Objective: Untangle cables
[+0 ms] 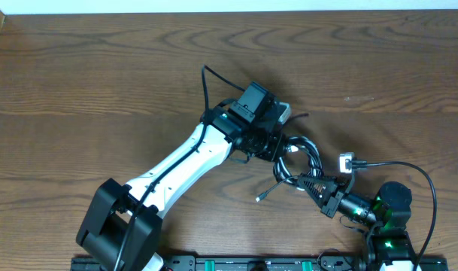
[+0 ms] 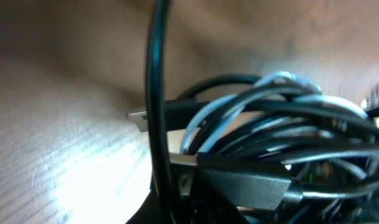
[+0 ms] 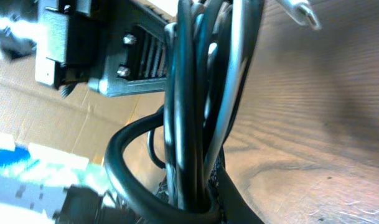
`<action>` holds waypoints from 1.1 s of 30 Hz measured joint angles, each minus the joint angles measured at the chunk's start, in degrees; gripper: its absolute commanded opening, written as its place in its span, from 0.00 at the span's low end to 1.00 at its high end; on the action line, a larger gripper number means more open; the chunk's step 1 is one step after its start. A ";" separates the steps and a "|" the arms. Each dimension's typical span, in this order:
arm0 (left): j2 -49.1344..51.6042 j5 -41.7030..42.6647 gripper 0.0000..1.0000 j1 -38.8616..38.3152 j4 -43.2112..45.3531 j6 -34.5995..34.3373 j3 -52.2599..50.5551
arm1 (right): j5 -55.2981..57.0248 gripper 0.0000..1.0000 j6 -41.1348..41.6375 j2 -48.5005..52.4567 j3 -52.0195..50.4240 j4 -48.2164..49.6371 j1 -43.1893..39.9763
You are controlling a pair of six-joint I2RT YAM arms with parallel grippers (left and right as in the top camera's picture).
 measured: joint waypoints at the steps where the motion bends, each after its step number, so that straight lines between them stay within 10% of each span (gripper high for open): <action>1: 0.00 0.94 0.08 0.28 -1.18 2.19 0.00 | -0.87 0.01 -0.72 0.00 0.00 -0.09 0.00; 11: -0.02 0.94 0.08 0.85 -4.55 10.34 0.00 | -3.56 0.26 -4.44 -0.04 0.00 -2.10 0.00; 20: -0.02 -20.22 0.07 3.54 -2.45 -8.55 -0.02 | 2.62 0.55 -5.14 -0.09 0.00 -10.16 0.00; 33: -0.02 -22.25 0.07 4.92 -2.27 -25.66 -0.02 | 9.77 0.36 8.74 -0.11 0.00 -6.91 0.00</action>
